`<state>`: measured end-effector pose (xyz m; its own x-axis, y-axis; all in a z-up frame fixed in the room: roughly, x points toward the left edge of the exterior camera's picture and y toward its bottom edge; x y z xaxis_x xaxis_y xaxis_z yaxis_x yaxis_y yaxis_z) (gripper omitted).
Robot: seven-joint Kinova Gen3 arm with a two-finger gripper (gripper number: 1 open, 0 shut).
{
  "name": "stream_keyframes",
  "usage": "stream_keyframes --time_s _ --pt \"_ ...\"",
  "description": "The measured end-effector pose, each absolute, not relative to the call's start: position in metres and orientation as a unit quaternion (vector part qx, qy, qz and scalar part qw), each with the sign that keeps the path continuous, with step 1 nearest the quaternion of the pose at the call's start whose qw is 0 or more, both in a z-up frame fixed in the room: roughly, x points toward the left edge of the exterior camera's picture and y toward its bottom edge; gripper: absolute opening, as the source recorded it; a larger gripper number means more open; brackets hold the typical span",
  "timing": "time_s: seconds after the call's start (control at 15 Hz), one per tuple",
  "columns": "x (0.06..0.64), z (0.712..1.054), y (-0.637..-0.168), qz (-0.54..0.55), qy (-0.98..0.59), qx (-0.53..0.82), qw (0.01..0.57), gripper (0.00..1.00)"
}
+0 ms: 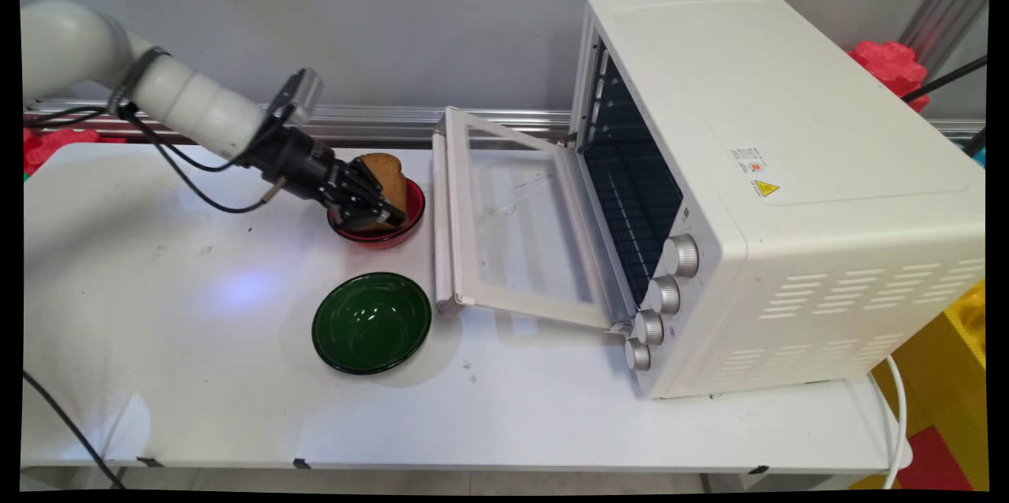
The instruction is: Close the oven
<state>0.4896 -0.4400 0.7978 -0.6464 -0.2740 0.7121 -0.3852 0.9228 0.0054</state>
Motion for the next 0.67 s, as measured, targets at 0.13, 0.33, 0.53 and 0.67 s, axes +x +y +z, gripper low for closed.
stream_keyframes --time_s 0.13,0.33,0.53,0.67 --pt "0.481 0.785 -0.448 0.072 -0.905 0.178 0.380 0.00" --pt "0.469 0.770 -0.459 0.073 -0.905 0.172 0.382 0.00" --pt "0.461 0.760 -0.465 0.074 -0.905 0.168 0.384 0.00" --pt "0.456 0.754 -0.469 0.074 -0.905 0.166 0.385 0.00"
